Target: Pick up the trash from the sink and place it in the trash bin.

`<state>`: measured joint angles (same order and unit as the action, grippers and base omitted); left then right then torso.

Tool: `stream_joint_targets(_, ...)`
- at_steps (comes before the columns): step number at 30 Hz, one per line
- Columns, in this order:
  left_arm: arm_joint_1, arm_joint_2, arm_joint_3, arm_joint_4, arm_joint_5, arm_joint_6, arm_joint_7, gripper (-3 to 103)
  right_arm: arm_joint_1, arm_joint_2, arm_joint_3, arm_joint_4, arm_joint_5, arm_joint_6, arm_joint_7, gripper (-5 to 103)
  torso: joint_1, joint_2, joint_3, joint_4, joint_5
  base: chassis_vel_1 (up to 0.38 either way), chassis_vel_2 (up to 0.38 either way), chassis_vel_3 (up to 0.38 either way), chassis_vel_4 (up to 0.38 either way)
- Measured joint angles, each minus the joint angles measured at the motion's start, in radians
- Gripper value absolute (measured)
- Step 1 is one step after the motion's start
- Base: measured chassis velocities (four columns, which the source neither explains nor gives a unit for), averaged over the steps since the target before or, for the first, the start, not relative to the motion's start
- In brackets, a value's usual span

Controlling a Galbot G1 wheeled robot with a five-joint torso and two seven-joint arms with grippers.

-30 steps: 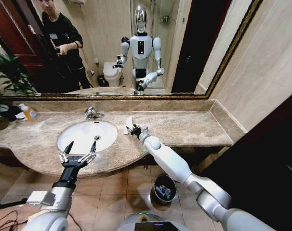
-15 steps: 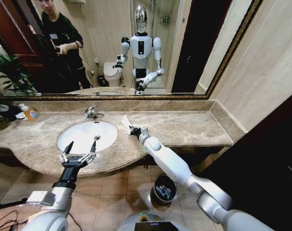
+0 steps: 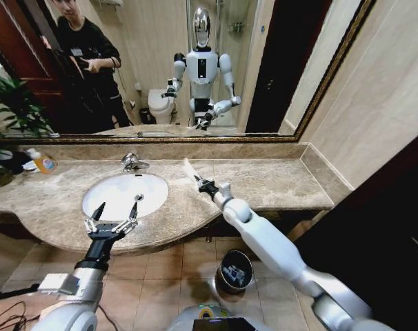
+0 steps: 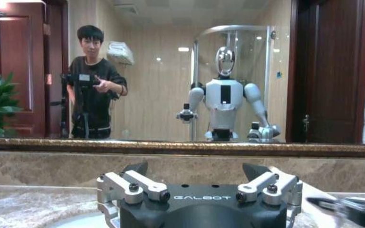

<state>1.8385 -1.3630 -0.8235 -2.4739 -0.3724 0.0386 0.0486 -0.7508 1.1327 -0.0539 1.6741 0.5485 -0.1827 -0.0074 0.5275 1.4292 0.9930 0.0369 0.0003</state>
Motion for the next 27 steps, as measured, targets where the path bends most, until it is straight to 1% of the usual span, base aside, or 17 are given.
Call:
stream_joint_targets(2,0.000,0.000,0.000,0.000,0.000,0.000,0.000,100,-0.063,-0.036,0.049,0.032,0.001,0.032,-0.036,0,0.000,0.000,0.000,-0.0002,0.0000,0.000,0.000,0.000,0.000)
stream_joint_targets(3,0.000,0.000,0.000,0.000,0.000,0.000,0.000,100,-0.063,-0.036,0.049,0.032,0.001,0.032,-0.036,0,0.000,0.000,0.000,-0.0002,0.0000,0.000,0.000,0.000,0.000)
stream_joint_targets(4,0.000,0.000,0.000,0.000,0.000,0.000,0.000,100,-0.089,-0.053,0.066,0.044,0.002,0.052,-0.050,0,0.000,0.000,0.000,-0.0004,-0.0001,0.000,0.000,0.000,0.000)
stream_joint_targets(6,0.000,0.000,0.000,0.000,0.000,0.000,0.000,100,-0.155,-0.087,0.109,0.081,0.006,0.094,-0.080,0,0.000,0.000,0.000,0.0000,0.0002,0.000,0.000,0.000,0.000)
stream_joint_targets(7,0.000,0.000,0.000,0.000,0.000,0.000,0.000,100,-0.155,-0.087,0.109,0.081,0.006,0.094,-0.080,0,0.000,0.000,0.000,0.0000,0.0002,0.000,0.000,0.000,0.000)
stream_joint_targets(10,0.000,0.000,0.000,0.000,0.000,0.000,0.000,100,-0.271,-0.129,0.187,0.177,0.026,0.134,-0.114,0,0.000,0.000,0.000,-0.0001,0.0000,0.000,0.000,0.000,0.000)
stream_joint_targets(11,0.000,0.000,0.000,0.000,0.000,0.000,0.000,100,-0.271,-0.129,0.187,0.177,0.026,0.134,-0.114,0,0.000,0.000,0.000,-0.0001,0.0000,0.000,0.000,0.000,0.000)
stream_joint_targets(12,0.000,0.000,0.000,0.000,0.000,0.000,0.000,100,-0.334,-0.142,0.237,0.216,0.028,0.150,-0.151,0,0.000,0.000,0.000,-0.0001,-0.0003,0.000,0.000,0.000,0.000)
stream_joint_targets(14,0.000,0.000,0.000,0.000,0.000,0.000,0.000,100,-0.413,-0.149,0.300,0.245,0.016,0.175,-0.186,0,0.000,0.000,0.000,-0.0001,0.0003,0.000,0.000,0.000,0.000)
stream_joint_targets(15,0.000,0.000,0.000,0.000,0.000,0.000,0.000,100,-0.456,-0.151,0.339,0.259,0.012,0.186,-0.197,0,0.000,0.000,0.000,0.0000,-0.0001,0.000,0.000,0.000,0.000)
stream_joint_targets(16,0.000,0.000,0.000,0.000,0.000,0.000,0.000,100,-0.456,-0.151,0.339,0.259,0.012,0.186,-0.197,0,0.000,0.000,0.000,0.0000,-0.0001,0.000,0.000,0.000,0.000)
stream_joint_targets(18,0.000,0.000,0.000,0.000,0.000,0.000,0.000,100,-0.569,-0.153,0.440,0.288,0.010,0.205,-0.230,0,0.000,0.000,0.000,-0.0002,0.0001,0.000,0.000,0.000,0.000)
stream_joint_targets(19,0.000,0.000,0.000,0.000,0.000,0.000,0.000,100,-0.569,-0.153,0.440,0.288,0.010,0.205,-0.230,0,0.000,0.000,0.000,-0.0002,0.0001,0.000,0.000,0.000,0.000)
stream_joint_targets(23,0.000,0.000,0.000,0.000,0.000,0.000,0.000,100,-0.752,-0.139,0.609,0.319,0.004,0.271,-0.321,0,0.000,0.000,0.000,-0.0002,0.0000,0.000,0.000,0.000,0.000)
stream_joint_targets(24,0.000,0.000,0.000,0.000,0.000,0.000,0.000,100,-0.752,-0.139,0.609,0.319,0.004,0.271,-0.321,0,0.000,0.000,0.000,-0.0002,0.0000,0.000,0.000,0.000,0.000)
stream_joint_targets(26,0.000,0.000,0.000,0.000,0.000,0.000,0.000,100,-0.821,-0.120,0.663,0.311,-0.006,0.309,-0.362,0,0.000,0.000,0.000,-0.0001,-0.0003,0.000,0.000,0.000,0.000)
stream_joint_targets(27,0.000,0.000,0.000,0.000,0.000,0.000,0.000,100,-0.821,-0.120,0.663,0.311,-0.006,0.309,-0.362,0,0.000,0.000,0.000,-0.0001,-0.0003,0.000,0.000,0.000,0.000)
